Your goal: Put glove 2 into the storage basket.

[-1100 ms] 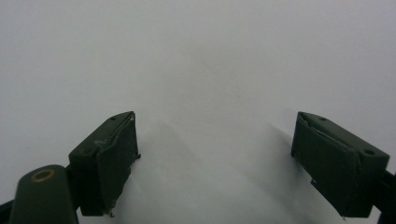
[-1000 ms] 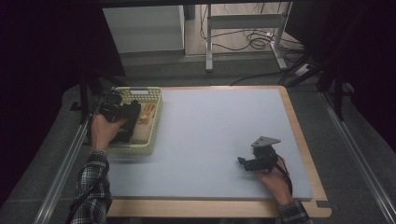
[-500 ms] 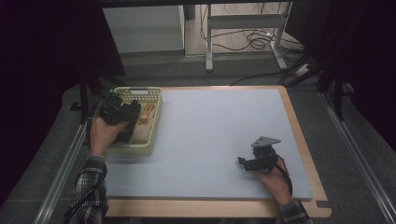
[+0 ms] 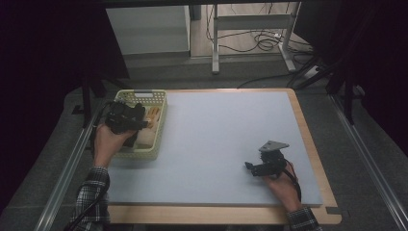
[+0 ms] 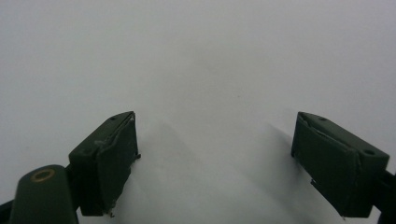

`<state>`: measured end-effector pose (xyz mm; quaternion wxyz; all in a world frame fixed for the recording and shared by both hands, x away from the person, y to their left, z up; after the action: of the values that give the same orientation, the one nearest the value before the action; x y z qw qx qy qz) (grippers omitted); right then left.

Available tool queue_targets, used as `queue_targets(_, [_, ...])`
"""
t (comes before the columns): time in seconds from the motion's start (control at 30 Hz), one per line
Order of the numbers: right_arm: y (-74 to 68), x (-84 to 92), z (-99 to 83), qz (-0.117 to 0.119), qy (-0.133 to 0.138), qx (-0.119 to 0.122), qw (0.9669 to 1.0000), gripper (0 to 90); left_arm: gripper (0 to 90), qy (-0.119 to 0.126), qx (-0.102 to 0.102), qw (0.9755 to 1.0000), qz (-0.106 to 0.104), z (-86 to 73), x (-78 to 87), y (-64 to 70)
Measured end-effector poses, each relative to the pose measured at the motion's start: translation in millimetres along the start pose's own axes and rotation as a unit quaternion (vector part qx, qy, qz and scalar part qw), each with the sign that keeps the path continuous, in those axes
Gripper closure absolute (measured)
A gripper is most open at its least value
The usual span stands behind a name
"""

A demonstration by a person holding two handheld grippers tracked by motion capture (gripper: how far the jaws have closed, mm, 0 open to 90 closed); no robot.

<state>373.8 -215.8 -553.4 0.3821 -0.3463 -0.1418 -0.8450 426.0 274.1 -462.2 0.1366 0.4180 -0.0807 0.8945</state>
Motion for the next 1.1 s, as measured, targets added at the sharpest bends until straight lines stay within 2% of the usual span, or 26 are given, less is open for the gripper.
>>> queue_targets(0.63, [0.0, 0.0, 0.0, 0.0, 0.0, 0.001, 1.0, 14.1, 5.8, 0.023, -0.031, 0.9988, -0.029, -7.3, 5.5, 32.4])
queue_targets(1.1, [-0.2, 0.1, 0.1, 0.0, 0.0, 0.0, 1.0, 14.1, 3.7, 0.034, -0.059, 0.9962, -0.055, -11.1, 3.6, 63.6])
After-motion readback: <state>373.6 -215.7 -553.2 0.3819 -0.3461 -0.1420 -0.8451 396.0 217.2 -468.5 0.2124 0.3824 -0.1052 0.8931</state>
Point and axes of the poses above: each handheld gripper's, and its own axes: x roughly backward along the jaws, z roughly out of its top, y roughly to its right, the point moved 3 cm from there along -x, roughly forward along the jaws, and after that the axes turned 7 degrees about z, right-handed, at the moved point
